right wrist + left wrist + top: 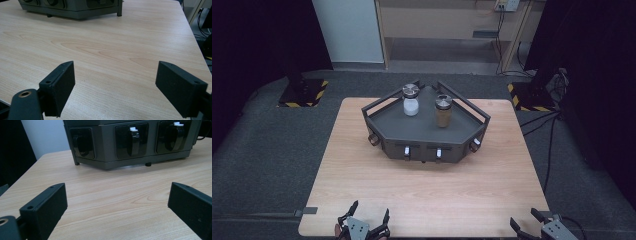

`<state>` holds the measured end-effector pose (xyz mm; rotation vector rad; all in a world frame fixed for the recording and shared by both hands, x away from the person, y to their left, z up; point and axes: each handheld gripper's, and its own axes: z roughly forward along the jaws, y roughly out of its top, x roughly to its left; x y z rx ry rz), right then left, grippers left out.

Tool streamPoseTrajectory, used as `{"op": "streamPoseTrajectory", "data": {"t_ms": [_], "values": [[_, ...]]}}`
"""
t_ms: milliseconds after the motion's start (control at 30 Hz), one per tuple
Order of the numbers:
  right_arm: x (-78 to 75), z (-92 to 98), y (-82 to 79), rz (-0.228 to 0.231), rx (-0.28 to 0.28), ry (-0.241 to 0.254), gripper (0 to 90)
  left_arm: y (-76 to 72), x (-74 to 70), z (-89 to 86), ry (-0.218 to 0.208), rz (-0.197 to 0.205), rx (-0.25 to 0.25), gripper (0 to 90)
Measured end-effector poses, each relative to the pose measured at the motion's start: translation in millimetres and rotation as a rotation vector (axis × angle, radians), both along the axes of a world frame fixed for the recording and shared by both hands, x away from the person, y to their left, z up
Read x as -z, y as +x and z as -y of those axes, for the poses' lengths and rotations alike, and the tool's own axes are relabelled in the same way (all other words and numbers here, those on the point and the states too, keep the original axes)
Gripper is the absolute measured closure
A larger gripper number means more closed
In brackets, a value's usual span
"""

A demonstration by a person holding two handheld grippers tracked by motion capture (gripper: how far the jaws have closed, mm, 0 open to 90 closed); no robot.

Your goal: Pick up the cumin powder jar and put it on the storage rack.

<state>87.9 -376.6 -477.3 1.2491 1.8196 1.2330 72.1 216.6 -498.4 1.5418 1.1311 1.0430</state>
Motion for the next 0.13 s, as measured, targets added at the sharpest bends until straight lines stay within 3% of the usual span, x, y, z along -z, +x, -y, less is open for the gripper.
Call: {"op": "streamPoseTrajectory", "data": {"t_ms": [133], "values": [[-0.4,-0.5,-0.6,0.011,-0.003,0.001,16.1,-0.6,-0.2,0.0,-0.002,0.004,0.001,1.4]]}}
